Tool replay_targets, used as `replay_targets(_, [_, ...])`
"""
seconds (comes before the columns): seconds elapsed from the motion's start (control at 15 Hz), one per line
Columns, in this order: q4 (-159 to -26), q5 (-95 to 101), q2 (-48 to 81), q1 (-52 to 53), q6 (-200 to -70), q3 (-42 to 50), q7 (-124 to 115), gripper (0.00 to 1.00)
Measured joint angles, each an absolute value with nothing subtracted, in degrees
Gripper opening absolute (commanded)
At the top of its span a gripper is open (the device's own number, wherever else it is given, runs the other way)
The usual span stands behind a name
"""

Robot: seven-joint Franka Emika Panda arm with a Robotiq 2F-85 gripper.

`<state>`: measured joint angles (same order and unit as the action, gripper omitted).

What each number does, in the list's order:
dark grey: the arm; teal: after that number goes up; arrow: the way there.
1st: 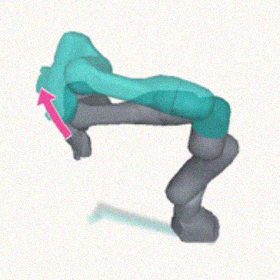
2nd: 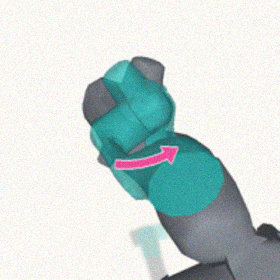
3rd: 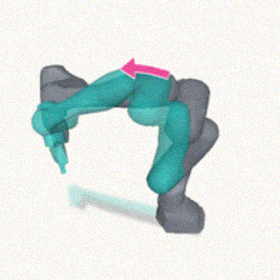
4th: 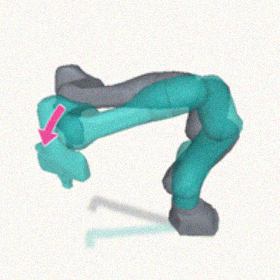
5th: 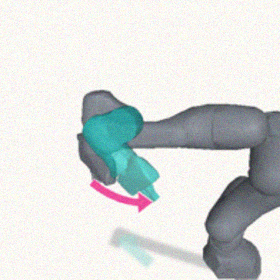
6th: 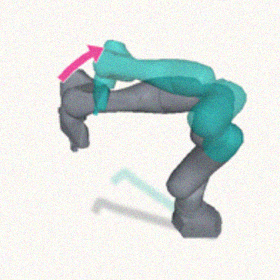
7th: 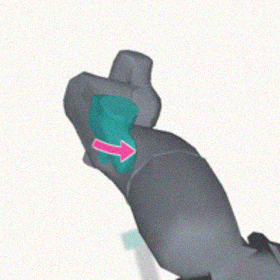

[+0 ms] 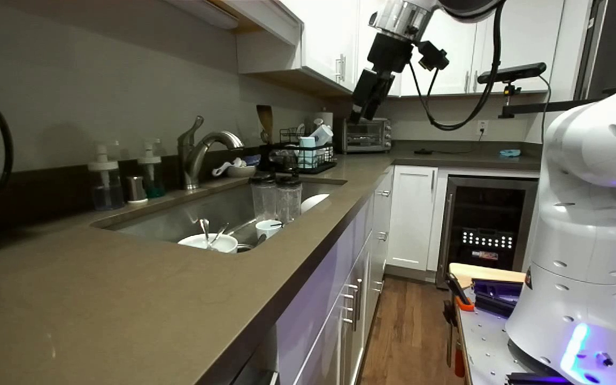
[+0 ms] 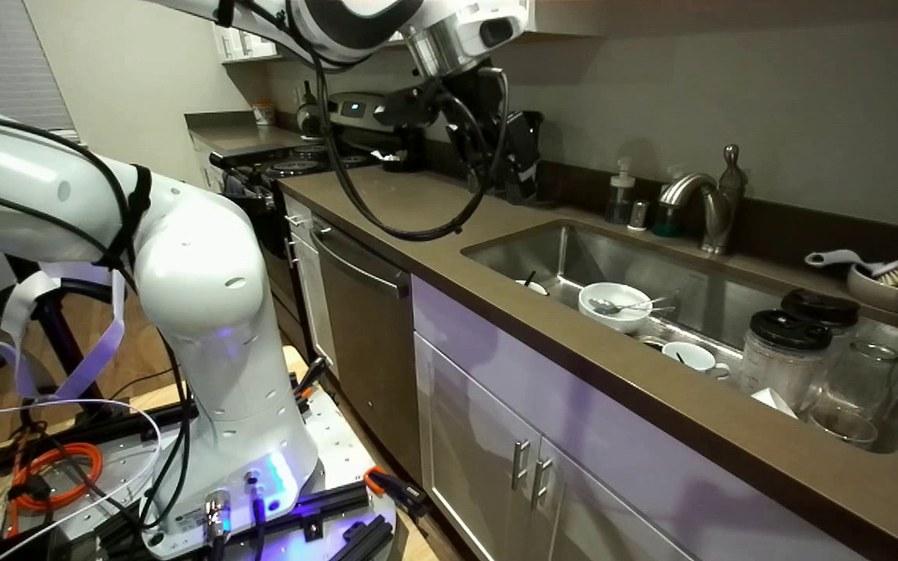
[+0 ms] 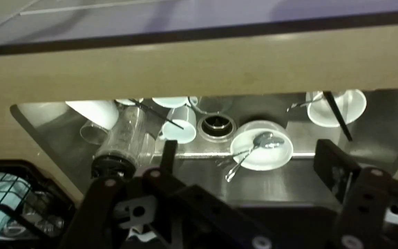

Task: Open the tap

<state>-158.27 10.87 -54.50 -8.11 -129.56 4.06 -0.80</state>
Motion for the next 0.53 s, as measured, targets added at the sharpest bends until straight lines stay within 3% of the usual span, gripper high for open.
replay_targets(0.53, [-148.27, 10.65, -33.60, -7.59, -153.90, 5.51, -0.80, 1.00])
